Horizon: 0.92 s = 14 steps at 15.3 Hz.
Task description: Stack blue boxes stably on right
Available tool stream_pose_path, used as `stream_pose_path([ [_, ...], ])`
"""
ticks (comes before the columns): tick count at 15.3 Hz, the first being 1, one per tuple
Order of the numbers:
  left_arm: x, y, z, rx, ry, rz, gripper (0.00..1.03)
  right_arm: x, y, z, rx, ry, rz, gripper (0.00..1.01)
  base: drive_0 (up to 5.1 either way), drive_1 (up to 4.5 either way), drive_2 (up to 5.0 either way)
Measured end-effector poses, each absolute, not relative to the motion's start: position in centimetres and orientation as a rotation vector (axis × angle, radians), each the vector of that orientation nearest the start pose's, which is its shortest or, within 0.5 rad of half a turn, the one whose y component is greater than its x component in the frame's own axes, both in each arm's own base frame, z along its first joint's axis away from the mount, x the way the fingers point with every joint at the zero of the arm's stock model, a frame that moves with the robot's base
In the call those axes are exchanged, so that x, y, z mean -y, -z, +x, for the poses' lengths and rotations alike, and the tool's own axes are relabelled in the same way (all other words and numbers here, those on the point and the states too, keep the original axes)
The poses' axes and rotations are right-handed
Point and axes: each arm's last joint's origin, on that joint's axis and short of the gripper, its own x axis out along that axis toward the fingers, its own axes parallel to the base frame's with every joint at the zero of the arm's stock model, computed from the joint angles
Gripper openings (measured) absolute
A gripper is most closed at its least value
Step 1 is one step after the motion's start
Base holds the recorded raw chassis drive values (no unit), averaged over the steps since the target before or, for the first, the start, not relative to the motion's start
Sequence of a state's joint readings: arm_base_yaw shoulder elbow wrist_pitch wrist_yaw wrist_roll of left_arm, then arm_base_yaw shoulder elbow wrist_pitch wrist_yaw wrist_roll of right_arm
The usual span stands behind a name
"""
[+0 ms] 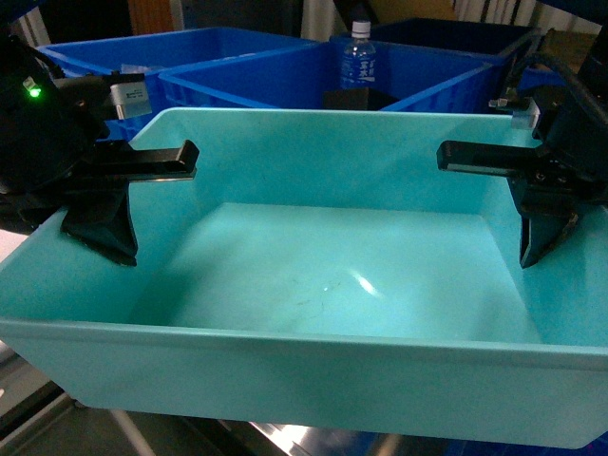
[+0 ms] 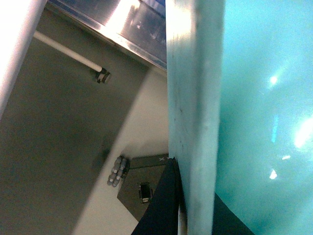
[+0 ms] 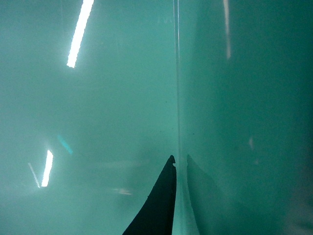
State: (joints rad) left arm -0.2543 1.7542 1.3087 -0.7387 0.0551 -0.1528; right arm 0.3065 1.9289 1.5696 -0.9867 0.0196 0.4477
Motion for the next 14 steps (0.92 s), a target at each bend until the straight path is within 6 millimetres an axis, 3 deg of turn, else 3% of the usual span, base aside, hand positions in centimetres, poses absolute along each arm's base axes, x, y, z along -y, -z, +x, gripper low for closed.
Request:
stream_pose_path([
  [14,8.97,-21.96,33.84,-1.212,0.181,-0.020,0.02,-11.59,-22.65,36.66,-1.351,0.056,0.153,0.07,-1.7,-1.67,-1.7],
])
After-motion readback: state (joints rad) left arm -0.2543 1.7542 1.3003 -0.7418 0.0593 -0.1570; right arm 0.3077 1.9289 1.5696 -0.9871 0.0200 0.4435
